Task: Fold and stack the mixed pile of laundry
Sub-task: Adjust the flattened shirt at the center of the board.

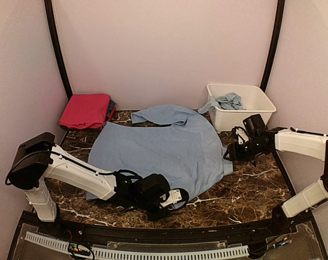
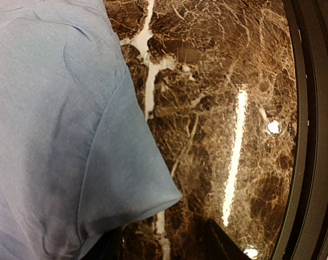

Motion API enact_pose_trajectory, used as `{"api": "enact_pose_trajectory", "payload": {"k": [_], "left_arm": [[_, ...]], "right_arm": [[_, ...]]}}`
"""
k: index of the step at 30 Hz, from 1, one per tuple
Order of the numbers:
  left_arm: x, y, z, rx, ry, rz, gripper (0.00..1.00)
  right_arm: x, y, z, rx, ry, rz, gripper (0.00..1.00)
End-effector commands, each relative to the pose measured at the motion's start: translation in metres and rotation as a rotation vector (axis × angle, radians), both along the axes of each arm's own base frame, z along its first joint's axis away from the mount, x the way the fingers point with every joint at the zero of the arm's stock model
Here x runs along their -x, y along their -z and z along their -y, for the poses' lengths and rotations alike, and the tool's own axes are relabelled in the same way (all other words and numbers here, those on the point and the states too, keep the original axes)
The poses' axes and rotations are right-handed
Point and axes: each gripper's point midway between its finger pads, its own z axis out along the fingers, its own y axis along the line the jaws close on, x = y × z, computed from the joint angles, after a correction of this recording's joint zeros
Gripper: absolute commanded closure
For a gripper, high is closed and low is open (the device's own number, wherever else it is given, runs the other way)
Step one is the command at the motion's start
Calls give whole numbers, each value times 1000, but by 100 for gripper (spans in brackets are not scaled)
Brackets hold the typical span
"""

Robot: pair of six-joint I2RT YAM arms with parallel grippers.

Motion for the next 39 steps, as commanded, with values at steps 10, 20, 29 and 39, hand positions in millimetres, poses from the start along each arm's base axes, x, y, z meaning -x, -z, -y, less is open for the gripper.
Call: {"api": "enact_pose_trajectory", "payload": {"k": [10,20,29,39], "left_arm": [[-19,-42,17,61,13,217,44],[-39,-25,18,52,-24,302,46],[-34,-55,21,116,-6,293,92],[-67,-160,-3,514,-121,-19,100]], "right_arm": [[-29,33,-6,-129,58,-50,43],[-36,32,-26,-215,-9,-59,62],[-41,-7,-29,-238,-36,10,100],[-68,-78,-28,-252,-23,170,100]]}}
